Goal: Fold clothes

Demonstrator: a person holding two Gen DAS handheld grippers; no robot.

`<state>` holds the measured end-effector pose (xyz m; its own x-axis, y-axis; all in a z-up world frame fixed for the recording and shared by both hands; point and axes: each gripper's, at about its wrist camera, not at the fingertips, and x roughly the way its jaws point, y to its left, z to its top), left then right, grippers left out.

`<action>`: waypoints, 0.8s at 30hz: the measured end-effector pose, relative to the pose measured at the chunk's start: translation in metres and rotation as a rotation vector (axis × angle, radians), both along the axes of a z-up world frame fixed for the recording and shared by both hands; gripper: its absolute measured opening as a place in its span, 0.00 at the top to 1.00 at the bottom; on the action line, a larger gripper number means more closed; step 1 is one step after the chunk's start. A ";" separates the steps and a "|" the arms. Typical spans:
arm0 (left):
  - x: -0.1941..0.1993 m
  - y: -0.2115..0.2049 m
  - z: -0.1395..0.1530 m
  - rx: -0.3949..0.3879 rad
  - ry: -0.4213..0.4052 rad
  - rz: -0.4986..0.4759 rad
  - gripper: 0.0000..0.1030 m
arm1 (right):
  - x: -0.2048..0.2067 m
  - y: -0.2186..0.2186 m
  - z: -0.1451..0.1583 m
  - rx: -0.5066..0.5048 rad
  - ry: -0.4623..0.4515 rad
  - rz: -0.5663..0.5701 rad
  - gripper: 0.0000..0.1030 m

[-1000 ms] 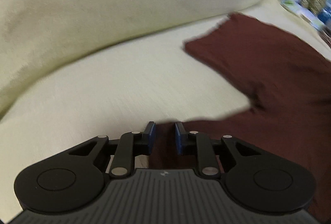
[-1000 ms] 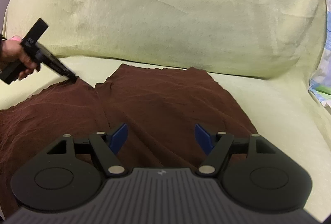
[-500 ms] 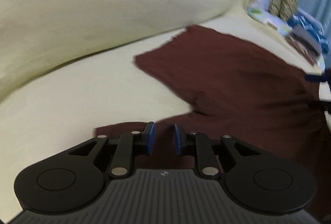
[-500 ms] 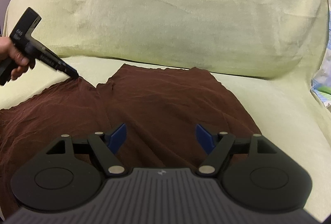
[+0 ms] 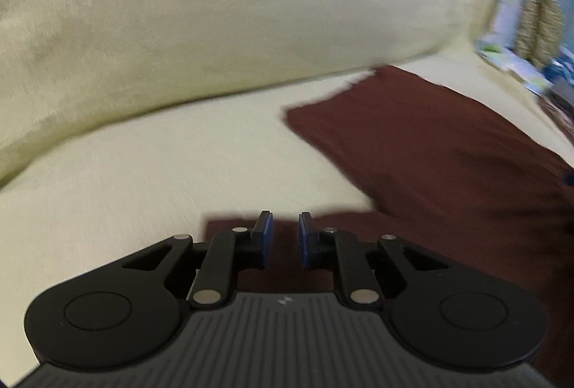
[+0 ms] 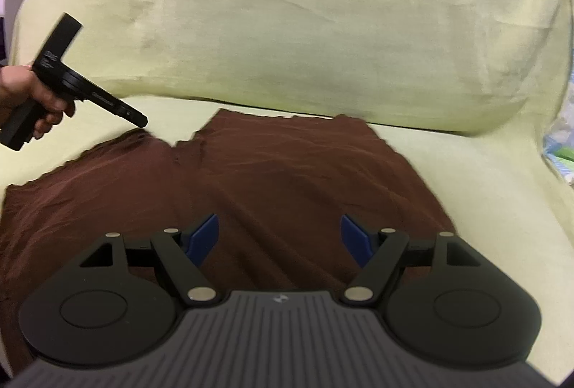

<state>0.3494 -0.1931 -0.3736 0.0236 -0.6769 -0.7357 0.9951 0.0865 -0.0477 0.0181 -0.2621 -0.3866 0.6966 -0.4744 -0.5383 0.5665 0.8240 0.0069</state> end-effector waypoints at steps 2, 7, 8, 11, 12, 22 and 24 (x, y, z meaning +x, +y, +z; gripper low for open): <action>-0.017 0.020 -0.001 0.017 -0.006 -0.037 0.82 | 0.003 0.010 0.001 0.012 -0.012 0.063 0.30; -0.067 0.074 -0.013 0.058 0.012 -0.100 0.81 | 0.010 0.057 0.002 0.039 0.010 0.248 0.30; -0.075 0.083 -0.017 0.074 -0.012 -0.105 0.81 | 0.014 0.069 -0.002 0.043 0.049 0.276 0.31; -0.078 0.109 -0.018 0.078 -0.009 -0.049 0.80 | 0.013 0.094 -0.020 0.040 0.177 0.301 0.31; -0.076 0.117 -0.017 0.077 -0.003 -0.022 0.80 | 0.010 0.102 -0.024 0.029 0.207 0.302 0.31; -0.045 0.165 -0.005 0.105 0.025 0.159 0.76 | -0.024 0.148 0.006 0.007 0.214 0.041 0.30; -0.044 0.174 0.002 0.079 0.041 0.168 0.76 | -0.033 0.157 0.016 0.009 0.192 -0.017 0.25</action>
<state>0.3052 -0.0190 -0.3712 0.1006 -0.6057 -0.7893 0.9637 0.2565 -0.0740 -0.0149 -0.1052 -0.3705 0.5727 -0.4798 -0.6647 0.5722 0.8146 -0.0951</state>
